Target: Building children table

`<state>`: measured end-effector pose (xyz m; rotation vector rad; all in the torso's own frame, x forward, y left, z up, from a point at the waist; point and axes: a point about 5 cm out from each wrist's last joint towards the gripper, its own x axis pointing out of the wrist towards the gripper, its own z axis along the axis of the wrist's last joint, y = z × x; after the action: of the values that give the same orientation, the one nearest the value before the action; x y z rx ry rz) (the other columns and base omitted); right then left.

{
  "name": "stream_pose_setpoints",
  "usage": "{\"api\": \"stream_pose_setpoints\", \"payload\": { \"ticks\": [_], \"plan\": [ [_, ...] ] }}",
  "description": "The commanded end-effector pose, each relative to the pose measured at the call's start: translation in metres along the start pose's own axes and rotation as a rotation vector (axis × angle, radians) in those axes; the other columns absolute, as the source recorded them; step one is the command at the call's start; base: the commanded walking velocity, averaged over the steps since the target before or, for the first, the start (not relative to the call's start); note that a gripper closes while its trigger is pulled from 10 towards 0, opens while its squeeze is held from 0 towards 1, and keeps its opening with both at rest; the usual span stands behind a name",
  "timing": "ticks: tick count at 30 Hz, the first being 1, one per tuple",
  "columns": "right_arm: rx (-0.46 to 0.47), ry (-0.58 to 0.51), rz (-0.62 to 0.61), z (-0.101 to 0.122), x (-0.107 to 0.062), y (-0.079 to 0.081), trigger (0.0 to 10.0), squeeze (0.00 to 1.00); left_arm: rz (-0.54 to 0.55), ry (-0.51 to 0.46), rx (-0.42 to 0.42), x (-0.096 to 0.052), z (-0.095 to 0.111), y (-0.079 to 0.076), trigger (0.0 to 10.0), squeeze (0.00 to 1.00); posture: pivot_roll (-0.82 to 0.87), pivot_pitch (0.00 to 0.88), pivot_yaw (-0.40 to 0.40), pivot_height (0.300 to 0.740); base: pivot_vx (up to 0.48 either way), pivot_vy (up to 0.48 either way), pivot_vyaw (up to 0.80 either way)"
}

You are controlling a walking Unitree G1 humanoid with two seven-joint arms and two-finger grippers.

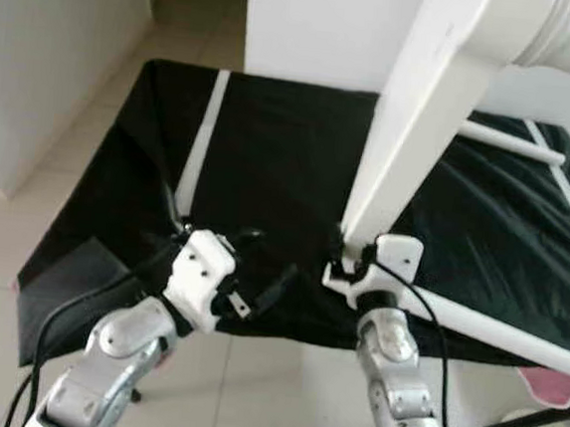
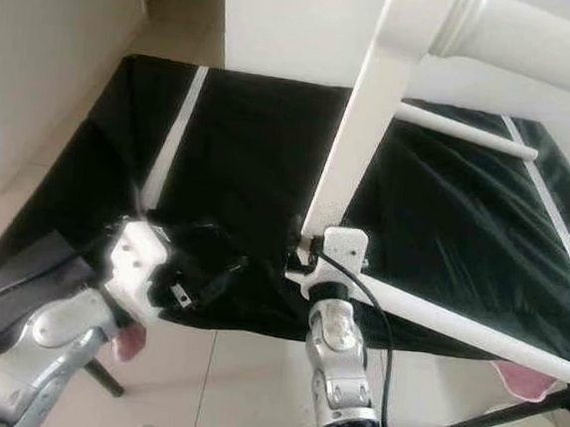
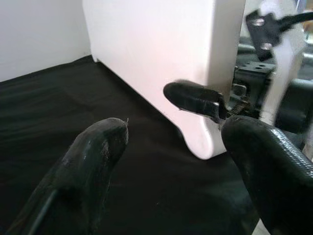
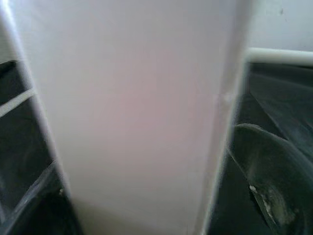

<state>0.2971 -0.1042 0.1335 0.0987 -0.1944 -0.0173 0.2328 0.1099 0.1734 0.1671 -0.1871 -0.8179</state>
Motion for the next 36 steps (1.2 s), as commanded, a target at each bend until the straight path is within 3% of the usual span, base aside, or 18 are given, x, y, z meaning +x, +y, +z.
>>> {"api": "stream_pose_setpoints", "payload": {
  "ticks": [1, 9, 13, 14, 15, 16, 17, 18, 24, 28, 32, 33, 36],
  "plan": [
    [0.032, 0.004, -0.055, -0.002, 0.006, 0.007, 10.0, 0.00, -0.089, -0.007, 0.001, 0.002, 0.003, -0.007, 10.0, 0.00, 0.11, 0.081, 0.003, 0.740, 0.000, 0.000, 0.00],
    [0.008, -0.034, -0.075, 0.002, 0.027, 0.018, 10.0, 0.00, -0.110, -0.014, -0.009, 0.005, 0.004, -0.009, 10.0, 0.00, 0.10, 0.087, 0.010, 0.740, 0.000, 0.000, 0.00],
    [0.017, -0.033, -0.064, 0.001, 0.030, 0.022, 10.0, 0.00, -0.113, -0.014, -0.012, 0.005, 0.004, -0.010, 10.0, 0.00, 0.10, 0.086, 0.004, 0.740, 0.000, 0.000, 0.00],
    [0.022, -0.036, -0.046, 0.001, 0.031, 0.025, 9.1, 0.00, -0.114, -0.013, -0.012, 0.005, 0.004, -0.011, 10.0, 0.00, 0.10, 0.087, 0.000, 0.740, 0.000, 0.000, 0.00],
    [0.032, -0.031, -0.032, 0.000, 0.031, 0.028, 4.4, 0.00, -0.114, -0.012, -0.012, 0.005, 0.004, -0.011, 10.0, 0.00, 0.10, 0.087, 0.000, 0.740, 0.000, 0.000, 0.00],
    [0.036, -0.032, -0.002, -0.001, 0.030, 0.032, 1.5, 0.00, -0.111, -0.012, -0.012, 0.005, 0.004, -0.012, 10.0, 0.00, 0.11, 0.089, -0.007, 0.740, 0.000, 0.000, 0.00],
    [0.036, -0.032, -0.002, -0.001, 0.030, 0.032, 1.5, 0.00, -0.111, -0.012, -0.012, 0.005, 0.004, -0.012, 10.0, 0.00, 0.11, 0.089, -0.007, 0.740, 0.000, 0.000, 0.00],
    [0.044, -0.028, 0.020, -0.003, 0.029, 0.034, 0.2, 0.00, -0.108, -0.011, -0.012, 0.004, 0.004, -0.012, 10.0, 0.00, 0.11, 0.090, -0.013, 0.740, 0.000, 0.000, 0.00],
    [0.052, -0.015, 0.076, -0.009, 0.023, 0.039, 0.0, 0.00, -0.104, 0.000, -0.004, 0.001, 0.003, -0.010, 10.0, 0.00, 0.12, 0.088, -0.027, 0.740, 0.000, 0.000, 0.00],
    [0.064, -0.024, 0.149, -0.014, 0.013, 0.044, 0.0, 0.00, -0.124, 0.055, 0.013, -0.013, -0.003, -0.002, 10.0, 0.00, 0.13, 0.084, -0.038, 0.740, 0.000, 0.000, 0.00],
    [0.070, -0.029, 0.169, -0.014, 0.011, 0.045, 0.0, 0.00, -0.118, 0.067, 0.015, -0.015, -0.004, 0.001, 10.0, 0.00, 0.13, 0.084, -0.038, 0.740, 0.000, 0.000, 0.00],
    [0.080, -0.036, 0.204, -0.013, 0.006, 0.049, 0.0, 0.00, -0.109, 0.113, 0.024, -0.026, -0.010, 0.013, 10.0, 0.00, 0.14, 0.082, -0.042, 0.740, 0.000, 0.000, 0.00],
    [0.089, -0.048, 0.244, -0.012, 0.002, 0.052, 0.0, 0.00, -0.084, 0.153, 0.053, -0.035, -0.015, 0.026, 10.0, 0.00, 0.14, 0.081, -0.044, 0.740, 0.000, 0.000, 0.00]
  ]
}}
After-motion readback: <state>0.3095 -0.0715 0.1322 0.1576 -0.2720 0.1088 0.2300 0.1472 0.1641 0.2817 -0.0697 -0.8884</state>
